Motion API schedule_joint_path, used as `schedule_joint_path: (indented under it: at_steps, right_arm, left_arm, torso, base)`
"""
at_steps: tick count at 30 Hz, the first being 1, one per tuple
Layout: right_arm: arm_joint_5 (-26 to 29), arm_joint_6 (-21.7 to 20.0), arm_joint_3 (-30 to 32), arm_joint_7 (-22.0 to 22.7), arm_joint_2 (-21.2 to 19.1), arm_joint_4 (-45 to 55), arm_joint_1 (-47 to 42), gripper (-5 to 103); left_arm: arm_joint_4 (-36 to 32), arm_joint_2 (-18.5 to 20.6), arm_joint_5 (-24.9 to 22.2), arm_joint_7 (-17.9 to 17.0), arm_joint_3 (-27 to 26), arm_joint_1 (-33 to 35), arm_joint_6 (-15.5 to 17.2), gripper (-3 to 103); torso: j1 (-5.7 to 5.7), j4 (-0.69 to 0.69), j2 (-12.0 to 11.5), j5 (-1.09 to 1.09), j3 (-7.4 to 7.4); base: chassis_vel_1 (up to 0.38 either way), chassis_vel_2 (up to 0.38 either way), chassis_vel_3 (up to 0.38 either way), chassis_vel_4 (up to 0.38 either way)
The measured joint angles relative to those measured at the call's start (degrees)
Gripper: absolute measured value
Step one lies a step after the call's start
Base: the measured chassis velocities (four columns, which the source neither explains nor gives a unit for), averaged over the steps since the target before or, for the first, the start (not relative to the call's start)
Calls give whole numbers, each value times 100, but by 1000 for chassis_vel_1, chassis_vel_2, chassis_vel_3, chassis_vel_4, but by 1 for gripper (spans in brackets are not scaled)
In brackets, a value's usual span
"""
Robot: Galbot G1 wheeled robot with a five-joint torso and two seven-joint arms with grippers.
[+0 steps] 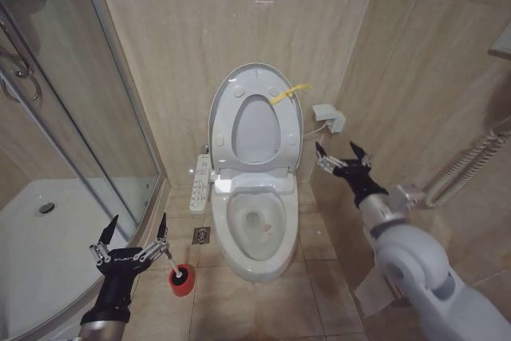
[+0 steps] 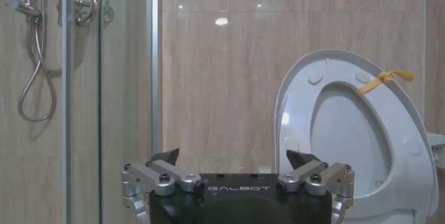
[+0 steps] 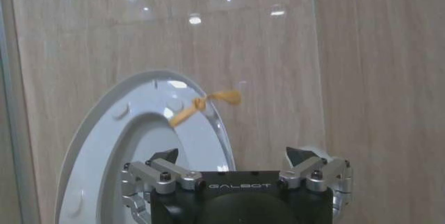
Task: Open the toilet lid, clean the toilet bowl with a toilet brush, close the toilet lid, and flush.
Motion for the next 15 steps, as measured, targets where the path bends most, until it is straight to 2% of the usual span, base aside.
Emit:
schedule_joint_path:
  at_steps: [2, 3, 7, 8, 11, 12, 15]
  right_arm:
    - [-441, 298, 74, -335, 208, -49, -512, 100]
    - [-441, 298, 74, -335, 208, -49, -512, 100]
    - [-1483, 1094, 239, -1003, 582, -408, -1164, 100]
    - [-1483, 1094, 239, -1003, 582, -408, -1164, 100]
    - [-2123, 1562, 330, -1237, 928, -619, -1531, 100]
    - [-2270, 1672, 306, -1301, 1001, -749, -1561, 100]
    - [-2498, 1873, 199, -1544, 1105, -1074, -1495, 100]
  left_arm:
    - [0, 1, 0, 0, 0, 0, 0, 100]
    - [0, 1, 0, 0, 0, 0, 0, 100]
    - [0, 0, 0, 0, -1, 0, 0, 100]
    - [0, 0, 0, 0, -1, 0, 0, 100]
    - [0, -1, 0, 0, 0, 0, 0, 100]
    - [0, 0, 0, 0, -1, 0, 0, 100]
    - [0, 0, 0, 0, 0, 0, 0, 100]
  torso:
    - [0, -3, 0, 3, 0]
    - [0, -3, 0, 3, 0]
    - [0, -3, 0, 3, 0]
    - [0, -3, 0, 3, 0]
    - [-1, -2, 0, 0, 0]
    - [-1, -7, 0, 1, 0]
    - [0, 1, 0, 3, 0]
  base:
    - [0, 0, 0, 0]
    - [0, 0, 0, 0]
    - [0, 0, 0, 0]
    - [0, 0, 0, 0]
    - [0, 0, 0, 0]
    - [0, 0, 0, 0]
    - [0, 0, 0, 0]
